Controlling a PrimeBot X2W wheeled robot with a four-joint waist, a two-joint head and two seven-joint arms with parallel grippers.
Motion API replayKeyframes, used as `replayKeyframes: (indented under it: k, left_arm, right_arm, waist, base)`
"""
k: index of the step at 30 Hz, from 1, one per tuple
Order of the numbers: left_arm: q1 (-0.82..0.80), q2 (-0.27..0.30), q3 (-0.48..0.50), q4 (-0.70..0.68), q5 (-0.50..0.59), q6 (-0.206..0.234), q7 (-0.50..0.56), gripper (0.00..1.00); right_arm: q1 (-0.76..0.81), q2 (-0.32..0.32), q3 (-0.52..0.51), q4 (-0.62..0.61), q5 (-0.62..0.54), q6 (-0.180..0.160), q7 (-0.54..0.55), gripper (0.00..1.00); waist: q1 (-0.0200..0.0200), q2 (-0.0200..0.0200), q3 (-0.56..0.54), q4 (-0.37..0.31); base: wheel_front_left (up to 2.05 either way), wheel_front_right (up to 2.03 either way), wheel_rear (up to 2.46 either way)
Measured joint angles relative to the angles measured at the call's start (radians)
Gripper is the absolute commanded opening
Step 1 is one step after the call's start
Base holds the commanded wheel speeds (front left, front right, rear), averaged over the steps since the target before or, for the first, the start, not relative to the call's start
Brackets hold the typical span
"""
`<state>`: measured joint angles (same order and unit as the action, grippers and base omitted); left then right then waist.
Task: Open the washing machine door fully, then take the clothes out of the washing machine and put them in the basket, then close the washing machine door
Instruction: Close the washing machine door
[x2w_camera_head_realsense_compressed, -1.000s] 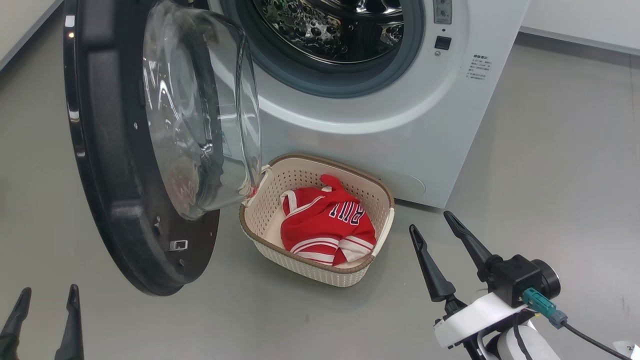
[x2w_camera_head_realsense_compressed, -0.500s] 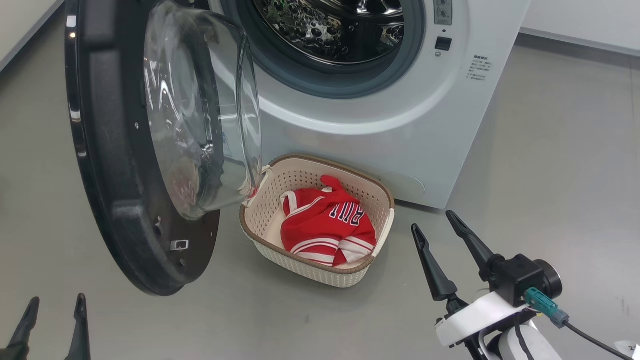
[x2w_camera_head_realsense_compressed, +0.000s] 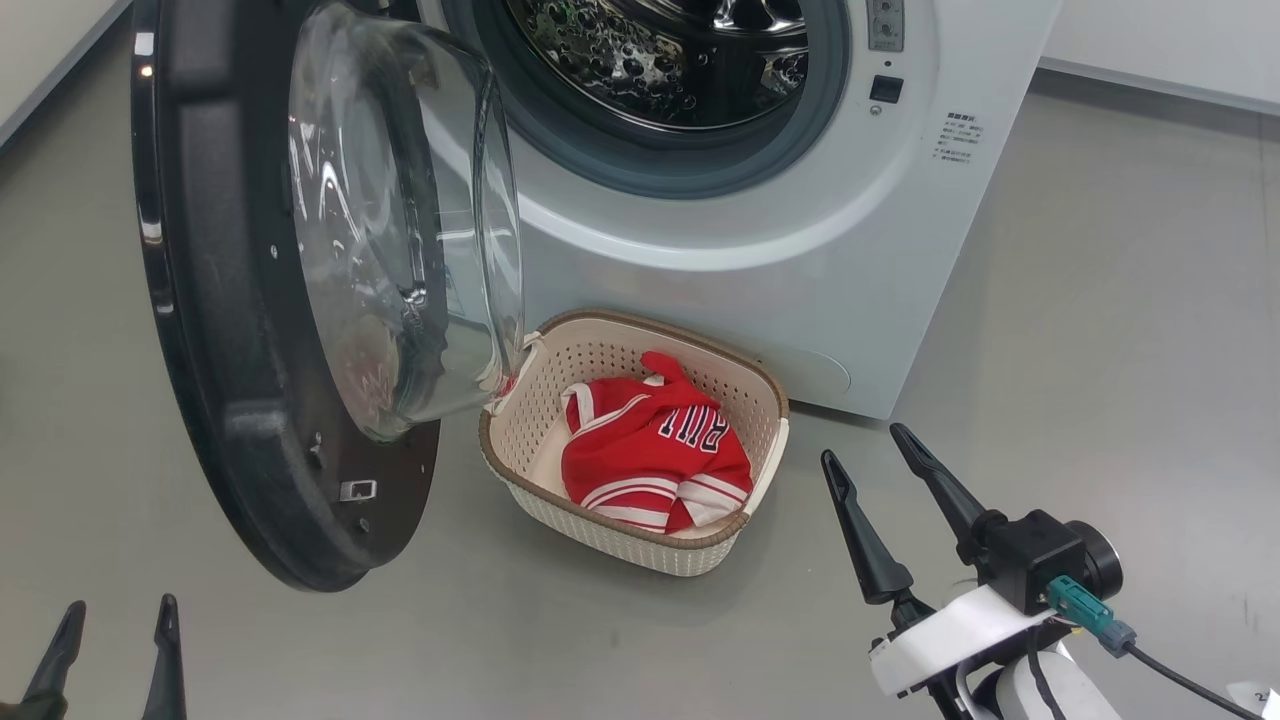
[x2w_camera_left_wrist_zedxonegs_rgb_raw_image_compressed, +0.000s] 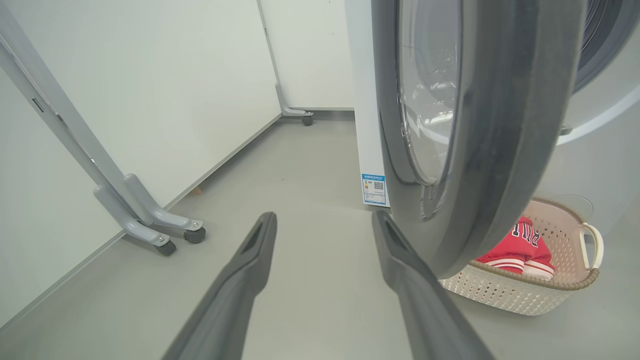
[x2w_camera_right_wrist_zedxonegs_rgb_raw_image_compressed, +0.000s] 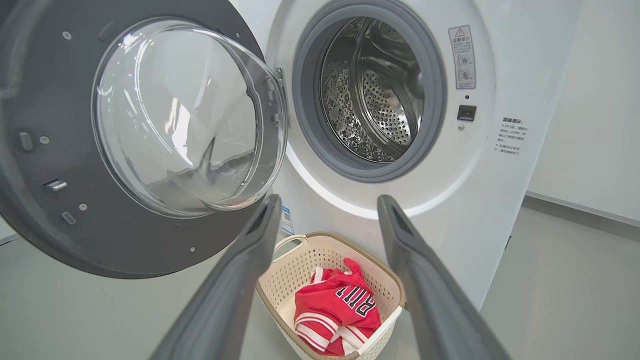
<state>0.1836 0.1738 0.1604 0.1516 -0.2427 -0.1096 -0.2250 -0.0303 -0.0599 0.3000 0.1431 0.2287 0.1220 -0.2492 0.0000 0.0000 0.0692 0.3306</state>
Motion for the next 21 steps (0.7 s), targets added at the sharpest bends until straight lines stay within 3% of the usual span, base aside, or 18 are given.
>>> replayKeyframes:
  k: [21]
  left_arm:
    - [-0.016, -0.003, -0.001, 0.016, 0.016, 0.0, -0.007, 1.0]
  right_arm:
    - [0.0, 0.002, 0.001, 0.001, 0.0, 0.0, 0.0, 1.0]
  waist:
    - [0.0, 0.0, 0.002, 0.001]
  base:
    - [0.0, 0.0, 0.0]
